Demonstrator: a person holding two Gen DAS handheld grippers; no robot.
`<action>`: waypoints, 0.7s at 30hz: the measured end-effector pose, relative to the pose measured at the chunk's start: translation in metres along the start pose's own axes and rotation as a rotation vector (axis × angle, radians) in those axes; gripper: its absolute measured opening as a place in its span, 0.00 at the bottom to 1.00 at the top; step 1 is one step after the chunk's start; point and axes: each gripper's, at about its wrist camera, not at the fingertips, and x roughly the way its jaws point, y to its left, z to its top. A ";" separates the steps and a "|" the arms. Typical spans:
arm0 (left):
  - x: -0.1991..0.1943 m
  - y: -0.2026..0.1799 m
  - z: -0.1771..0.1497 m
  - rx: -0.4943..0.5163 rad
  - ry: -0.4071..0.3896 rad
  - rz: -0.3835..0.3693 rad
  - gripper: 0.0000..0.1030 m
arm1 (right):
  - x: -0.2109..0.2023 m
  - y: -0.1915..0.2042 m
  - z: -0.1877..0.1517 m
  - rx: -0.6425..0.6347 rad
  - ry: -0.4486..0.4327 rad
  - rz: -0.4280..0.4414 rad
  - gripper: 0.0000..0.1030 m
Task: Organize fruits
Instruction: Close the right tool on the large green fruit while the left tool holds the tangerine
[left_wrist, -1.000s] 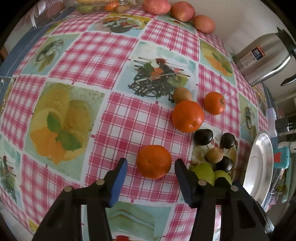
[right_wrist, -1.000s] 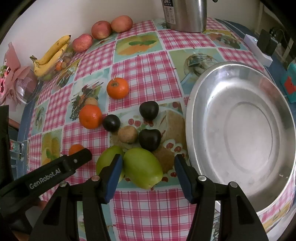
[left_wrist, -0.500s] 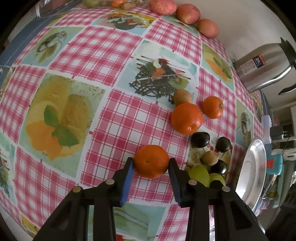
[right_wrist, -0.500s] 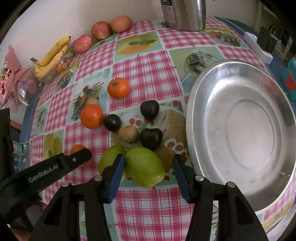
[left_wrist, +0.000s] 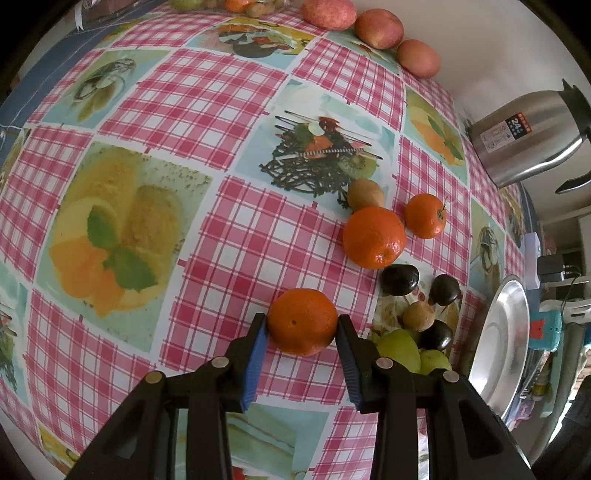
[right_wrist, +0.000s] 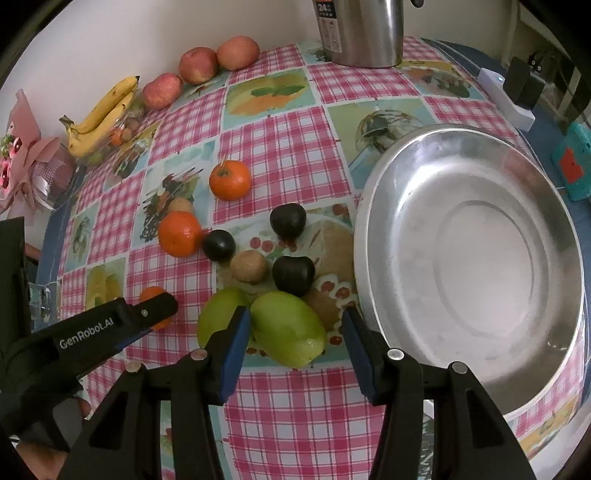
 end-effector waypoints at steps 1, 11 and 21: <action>0.000 0.001 0.000 -0.003 0.000 -0.002 0.39 | 0.002 0.000 0.000 0.001 0.007 0.010 0.51; 0.000 0.002 0.000 -0.011 0.000 -0.008 0.39 | 0.013 -0.009 -0.001 0.074 0.027 0.071 0.51; -0.001 0.002 0.000 -0.013 0.001 -0.009 0.39 | 0.013 -0.011 -0.001 0.096 0.027 0.098 0.46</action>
